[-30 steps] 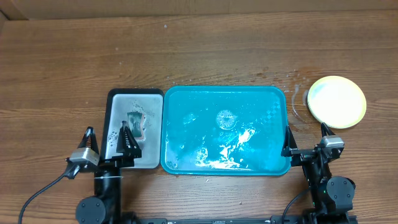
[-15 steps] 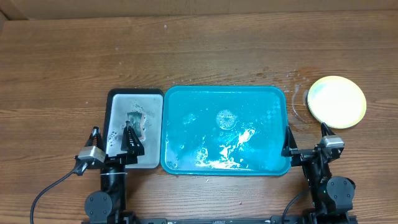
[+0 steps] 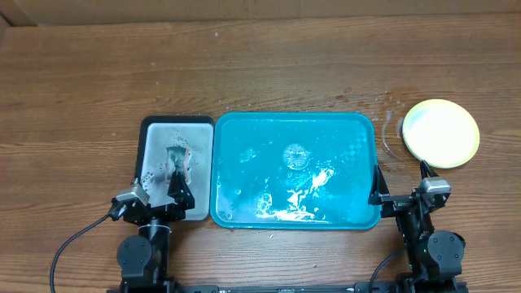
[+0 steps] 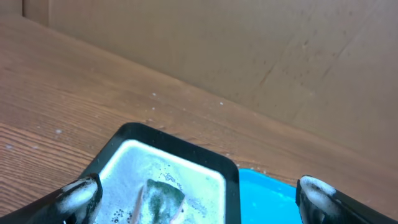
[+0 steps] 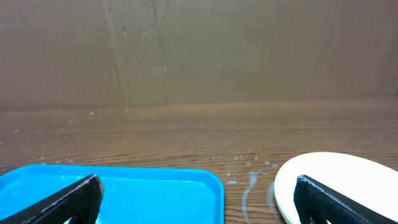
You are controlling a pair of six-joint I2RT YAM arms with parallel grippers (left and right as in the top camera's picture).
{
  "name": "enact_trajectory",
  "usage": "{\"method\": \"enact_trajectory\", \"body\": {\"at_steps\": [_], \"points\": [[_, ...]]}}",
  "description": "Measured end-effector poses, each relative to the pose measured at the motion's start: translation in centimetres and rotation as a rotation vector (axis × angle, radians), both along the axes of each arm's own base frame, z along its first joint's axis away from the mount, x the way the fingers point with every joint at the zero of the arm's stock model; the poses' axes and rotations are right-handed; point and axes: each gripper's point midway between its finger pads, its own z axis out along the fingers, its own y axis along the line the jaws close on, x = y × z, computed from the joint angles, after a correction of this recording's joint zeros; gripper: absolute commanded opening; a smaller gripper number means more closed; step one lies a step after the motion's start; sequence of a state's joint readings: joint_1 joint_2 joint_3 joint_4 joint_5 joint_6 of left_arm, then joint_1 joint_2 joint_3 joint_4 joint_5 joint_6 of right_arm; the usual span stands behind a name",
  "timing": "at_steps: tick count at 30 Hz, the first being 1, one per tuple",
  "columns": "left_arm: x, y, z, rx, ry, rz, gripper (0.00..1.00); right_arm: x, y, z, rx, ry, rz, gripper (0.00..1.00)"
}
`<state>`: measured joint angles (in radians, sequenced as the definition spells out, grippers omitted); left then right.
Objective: Clean dirty plates on tray and stack at the side
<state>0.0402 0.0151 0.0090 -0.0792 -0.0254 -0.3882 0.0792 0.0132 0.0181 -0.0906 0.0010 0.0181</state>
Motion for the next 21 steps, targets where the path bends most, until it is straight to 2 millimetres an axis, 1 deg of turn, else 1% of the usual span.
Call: {"method": "enact_trajectory", "body": {"at_steps": [21], "points": [[0.02, -0.26, -0.02, 0.021, 0.002, -0.017, 0.99, 0.0, 0.01, 0.01, 0.0, 0.0, 0.0, 1.0]]}}
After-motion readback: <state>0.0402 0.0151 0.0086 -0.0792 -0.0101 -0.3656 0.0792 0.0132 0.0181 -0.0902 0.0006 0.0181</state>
